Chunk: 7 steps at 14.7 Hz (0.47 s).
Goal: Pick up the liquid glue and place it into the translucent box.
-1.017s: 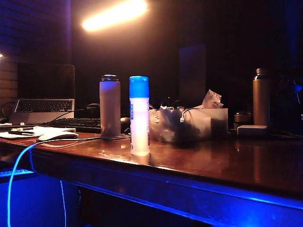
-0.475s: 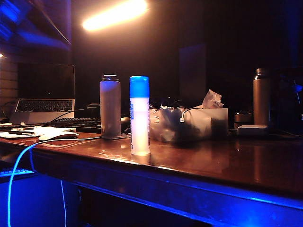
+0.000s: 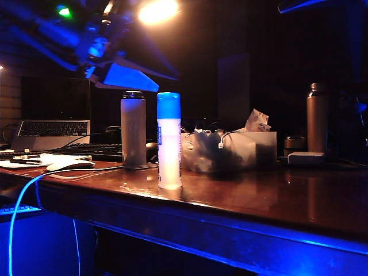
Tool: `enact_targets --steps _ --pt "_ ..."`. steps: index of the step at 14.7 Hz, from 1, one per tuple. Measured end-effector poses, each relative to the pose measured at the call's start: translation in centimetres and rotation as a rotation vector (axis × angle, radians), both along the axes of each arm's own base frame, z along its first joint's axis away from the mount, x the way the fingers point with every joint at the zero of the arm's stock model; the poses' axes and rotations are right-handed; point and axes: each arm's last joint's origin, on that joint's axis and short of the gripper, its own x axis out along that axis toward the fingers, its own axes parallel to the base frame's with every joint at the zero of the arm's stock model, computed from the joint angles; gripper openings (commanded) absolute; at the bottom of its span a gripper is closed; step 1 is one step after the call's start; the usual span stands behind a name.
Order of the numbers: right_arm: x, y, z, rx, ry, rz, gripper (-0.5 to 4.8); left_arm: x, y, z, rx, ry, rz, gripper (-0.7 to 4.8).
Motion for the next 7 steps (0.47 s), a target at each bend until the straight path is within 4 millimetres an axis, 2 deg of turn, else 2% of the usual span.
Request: enact_targets --steps 4,7 --pt "0.0 0.1 0.0 -0.003 -0.003 0.004 -0.01 0.0 -0.5 0.1 0.058 -0.053 0.166 4.79" --pt "0.0 0.1 0.0 -0.002 -0.002 0.007 -0.01 1.0 -1.0 -0.4 0.009 -0.063 0.238 4.79"
